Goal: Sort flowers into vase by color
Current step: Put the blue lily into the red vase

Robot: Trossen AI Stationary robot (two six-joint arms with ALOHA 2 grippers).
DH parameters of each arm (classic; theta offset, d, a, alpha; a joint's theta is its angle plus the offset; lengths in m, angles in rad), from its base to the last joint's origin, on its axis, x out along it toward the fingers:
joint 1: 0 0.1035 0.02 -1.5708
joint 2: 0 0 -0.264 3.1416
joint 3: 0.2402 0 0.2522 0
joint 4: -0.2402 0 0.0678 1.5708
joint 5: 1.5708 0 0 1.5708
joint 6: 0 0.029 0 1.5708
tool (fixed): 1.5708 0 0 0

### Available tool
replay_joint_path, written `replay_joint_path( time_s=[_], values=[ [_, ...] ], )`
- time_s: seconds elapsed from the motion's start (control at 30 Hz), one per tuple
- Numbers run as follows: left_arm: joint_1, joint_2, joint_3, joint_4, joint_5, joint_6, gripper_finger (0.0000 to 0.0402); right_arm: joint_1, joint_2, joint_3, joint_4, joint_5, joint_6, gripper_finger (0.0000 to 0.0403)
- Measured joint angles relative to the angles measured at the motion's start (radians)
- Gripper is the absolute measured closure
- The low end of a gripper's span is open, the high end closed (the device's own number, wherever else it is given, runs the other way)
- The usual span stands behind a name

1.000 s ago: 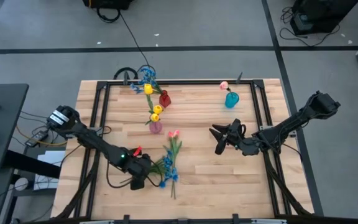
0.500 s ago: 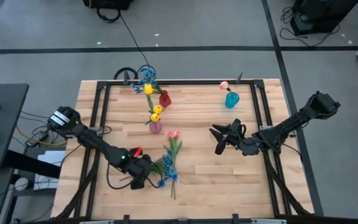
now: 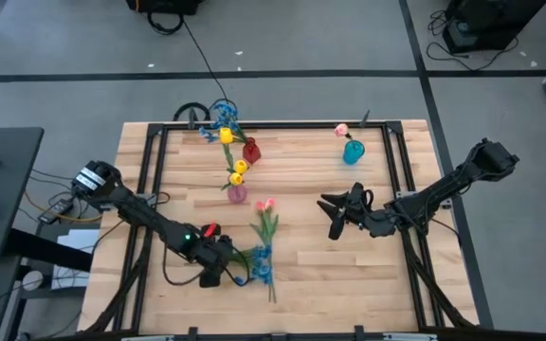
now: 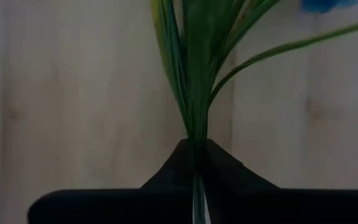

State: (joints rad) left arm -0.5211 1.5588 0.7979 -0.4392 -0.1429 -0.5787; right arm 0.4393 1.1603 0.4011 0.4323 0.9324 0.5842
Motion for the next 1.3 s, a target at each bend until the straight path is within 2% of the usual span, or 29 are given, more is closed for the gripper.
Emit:
replay_joint_path(
  time_s=[0.1, 0.23, 0.47, 0.57, 0.77, 0.87, 0.97, 1.13, 1.3],
  values=[
    [0.028, -0.082, 0.003, 0.003, -0.014, 0.022, 0.0383, 0.000, 0.000, 0.000, 0.000, 0.002, -0.003, 0.0268],
    [0.054, -0.188, 0.017, 0.016, -0.109, 0.081, 0.0383, 0.000, 0.000, 0.000, -0.002, -0.032, -0.005, 0.0268],
    [0.094, -0.264, 0.021, 0.237, -0.206, 0.229, 0.0380, 0.000, 0.018, 0.000, 0.015, -0.071, -0.004, 0.0268],
    [0.120, -0.249, 0.021, 0.369, -0.204, 0.312, 0.0379, 0.000, 0.073, 0.000, 0.077, -0.085, -0.027, 0.0268],
    [0.201, -0.228, 0.021, 0.501, -0.202, 0.442, 0.0379, -0.001, 0.181, 0.000, 0.318, -0.181, -0.218, 0.0268],
    [0.237, -0.228, 0.021, 0.600, -0.164, 0.493, 0.0379, -0.008, 0.227, 0.001, 0.436, -0.224, -0.294, 0.0268],
    [0.274, -0.228, 0.021, 0.668, -0.107, 0.519, 0.0378, -0.019, 0.273, 0.001, 0.555, -0.249, -0.357, 0.0268],
    [0.323, -0.210, 0.021, 0.741, -0.072, 0.522, 0.0378, -0.038, 0.371, 0.008, 0.789, -0.262, -0.465, 0.0268],
    [0.340, -0.161, 0.021, 0.878, -0.028, 0.527, 0.0378, -0.060, 0.471, 0.085, 0.827, -0.282, -0.512, 0.0268]
  ],
)
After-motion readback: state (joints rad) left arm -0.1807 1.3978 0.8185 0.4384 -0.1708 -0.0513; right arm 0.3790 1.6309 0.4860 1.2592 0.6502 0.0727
